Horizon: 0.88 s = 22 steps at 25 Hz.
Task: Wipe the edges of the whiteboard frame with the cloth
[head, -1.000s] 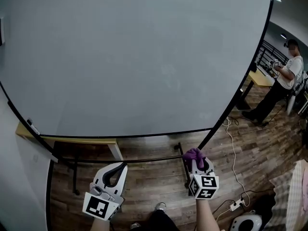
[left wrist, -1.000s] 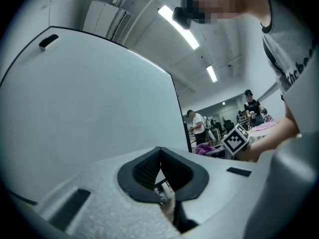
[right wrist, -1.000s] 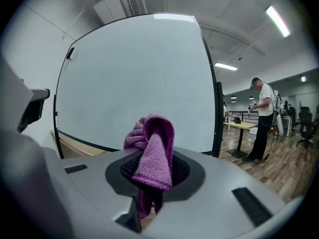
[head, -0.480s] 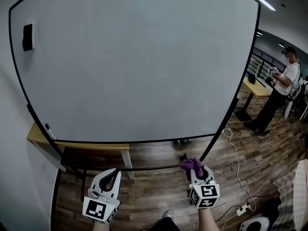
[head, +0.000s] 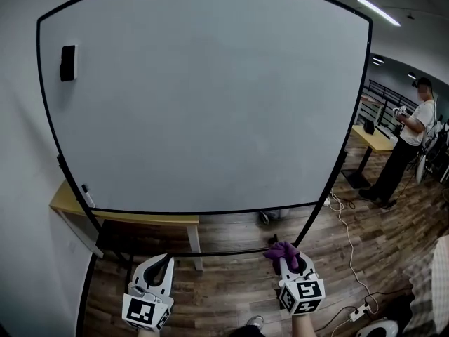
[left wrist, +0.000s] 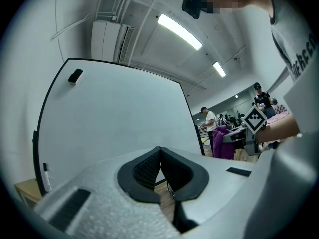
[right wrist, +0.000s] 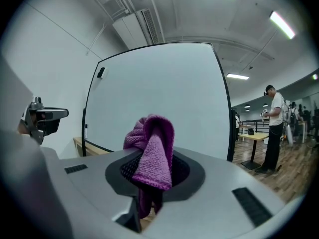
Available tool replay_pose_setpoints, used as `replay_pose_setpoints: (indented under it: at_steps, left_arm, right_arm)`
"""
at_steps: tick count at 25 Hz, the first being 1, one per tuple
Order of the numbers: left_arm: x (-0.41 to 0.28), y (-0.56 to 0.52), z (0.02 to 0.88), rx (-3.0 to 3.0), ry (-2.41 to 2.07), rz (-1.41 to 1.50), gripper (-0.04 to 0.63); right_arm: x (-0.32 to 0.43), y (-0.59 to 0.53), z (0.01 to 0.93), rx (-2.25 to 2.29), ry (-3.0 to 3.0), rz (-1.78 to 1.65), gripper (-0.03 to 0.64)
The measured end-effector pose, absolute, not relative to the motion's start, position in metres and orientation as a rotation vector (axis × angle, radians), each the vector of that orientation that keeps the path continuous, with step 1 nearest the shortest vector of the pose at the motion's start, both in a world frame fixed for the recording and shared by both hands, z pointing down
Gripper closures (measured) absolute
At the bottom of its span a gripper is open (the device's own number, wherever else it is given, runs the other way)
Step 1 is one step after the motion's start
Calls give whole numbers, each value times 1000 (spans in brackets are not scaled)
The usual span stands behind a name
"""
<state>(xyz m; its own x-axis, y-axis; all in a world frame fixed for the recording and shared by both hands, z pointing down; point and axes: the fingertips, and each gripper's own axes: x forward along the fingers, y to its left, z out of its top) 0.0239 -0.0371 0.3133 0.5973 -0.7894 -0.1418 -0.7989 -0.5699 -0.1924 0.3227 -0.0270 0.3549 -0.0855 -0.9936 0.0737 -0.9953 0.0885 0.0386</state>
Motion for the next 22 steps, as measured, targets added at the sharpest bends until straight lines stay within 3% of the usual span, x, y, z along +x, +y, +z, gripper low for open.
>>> replay_pose_setpoints:
  at_steps: [11,22]
  left_arm:
    - [9,-18,297,-2499,1408,65,578]
    - [40,24,285,-2470,1447,72,578]
  right_arm:
    - [304,-19,339,1967,-2370,-22,555]
    - [319,16,328,1886,-2452,-37,555]
